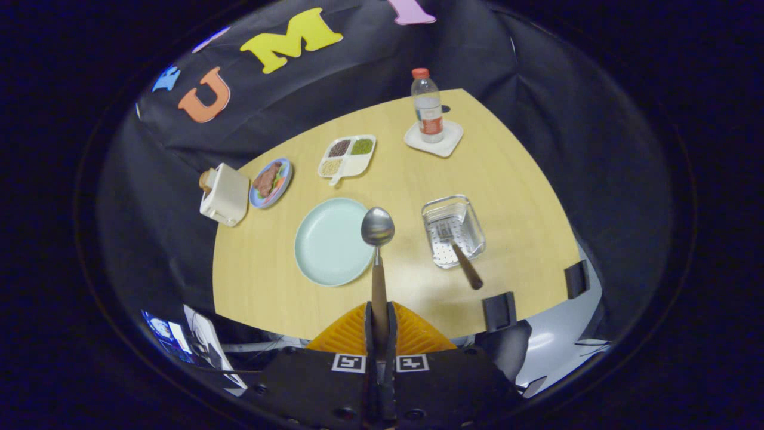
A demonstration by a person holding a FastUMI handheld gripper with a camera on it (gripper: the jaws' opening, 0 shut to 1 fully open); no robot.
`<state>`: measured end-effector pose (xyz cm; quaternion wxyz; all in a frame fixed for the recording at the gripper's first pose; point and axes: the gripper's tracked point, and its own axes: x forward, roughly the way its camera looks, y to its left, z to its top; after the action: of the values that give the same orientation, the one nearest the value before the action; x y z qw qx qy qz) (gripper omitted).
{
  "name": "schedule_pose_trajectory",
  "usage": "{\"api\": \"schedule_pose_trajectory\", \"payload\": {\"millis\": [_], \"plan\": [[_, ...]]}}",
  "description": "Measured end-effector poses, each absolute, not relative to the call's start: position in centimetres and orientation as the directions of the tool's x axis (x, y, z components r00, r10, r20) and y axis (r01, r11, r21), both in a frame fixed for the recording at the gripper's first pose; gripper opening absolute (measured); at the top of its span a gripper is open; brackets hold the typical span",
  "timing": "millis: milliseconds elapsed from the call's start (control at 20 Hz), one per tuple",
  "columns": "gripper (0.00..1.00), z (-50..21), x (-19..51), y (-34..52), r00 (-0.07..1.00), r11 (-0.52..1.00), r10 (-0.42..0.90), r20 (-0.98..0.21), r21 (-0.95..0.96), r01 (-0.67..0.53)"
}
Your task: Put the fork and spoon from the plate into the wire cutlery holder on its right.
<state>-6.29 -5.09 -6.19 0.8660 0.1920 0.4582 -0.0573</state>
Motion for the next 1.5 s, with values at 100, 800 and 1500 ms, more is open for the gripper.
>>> {"api": "schedule_pose_trajectory", "payload": {"millis": [100, 800, 1500], "plan": [[0.04, -5.7, -7.1, -7.6, 0.57, 0.919, 0.037, -0.821, 0.252, 0.303], [0.04, -8.1, -7.9, -11.4, 0.478, 0.916, 0.008, -0.878, 0.198, 0.348], [0.04, -8.5, -6.1, -11.3, 0.468, 0.903, 0.002, -0.884, 0.203, 0.379]]}}
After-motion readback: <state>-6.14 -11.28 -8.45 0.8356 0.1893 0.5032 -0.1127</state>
